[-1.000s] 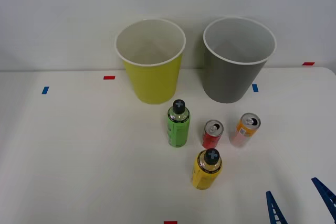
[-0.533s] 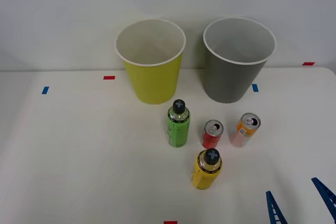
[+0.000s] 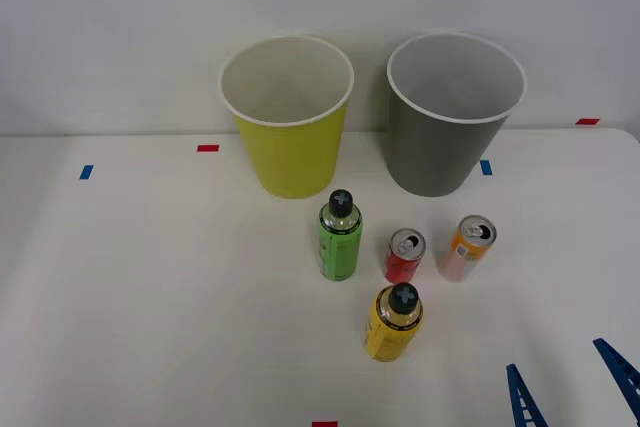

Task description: Put cans in the gray bin, plastic bottles in the light green bin

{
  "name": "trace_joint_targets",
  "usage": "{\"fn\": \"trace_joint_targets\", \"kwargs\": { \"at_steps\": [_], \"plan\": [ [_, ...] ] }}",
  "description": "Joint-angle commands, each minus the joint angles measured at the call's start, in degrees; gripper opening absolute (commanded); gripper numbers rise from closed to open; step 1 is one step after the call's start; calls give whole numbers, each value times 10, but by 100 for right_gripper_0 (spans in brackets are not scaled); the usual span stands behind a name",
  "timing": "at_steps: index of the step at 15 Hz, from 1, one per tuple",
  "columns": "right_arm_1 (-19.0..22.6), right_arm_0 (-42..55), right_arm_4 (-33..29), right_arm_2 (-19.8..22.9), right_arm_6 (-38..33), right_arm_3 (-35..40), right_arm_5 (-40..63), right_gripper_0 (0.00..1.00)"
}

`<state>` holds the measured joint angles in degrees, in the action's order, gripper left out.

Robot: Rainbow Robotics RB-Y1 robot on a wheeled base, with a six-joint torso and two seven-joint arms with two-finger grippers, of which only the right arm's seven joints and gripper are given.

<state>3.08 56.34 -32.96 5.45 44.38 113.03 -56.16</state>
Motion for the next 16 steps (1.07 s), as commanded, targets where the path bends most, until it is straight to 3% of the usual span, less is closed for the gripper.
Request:
{"fn": "trace_joint_targets", "kwargs": {
  "at_steps": [1,16],
  "plan": [
    [0,0,0,0,0,0,0,100],
    [0,0,0,0,0,0,0,100]
  ]
}}
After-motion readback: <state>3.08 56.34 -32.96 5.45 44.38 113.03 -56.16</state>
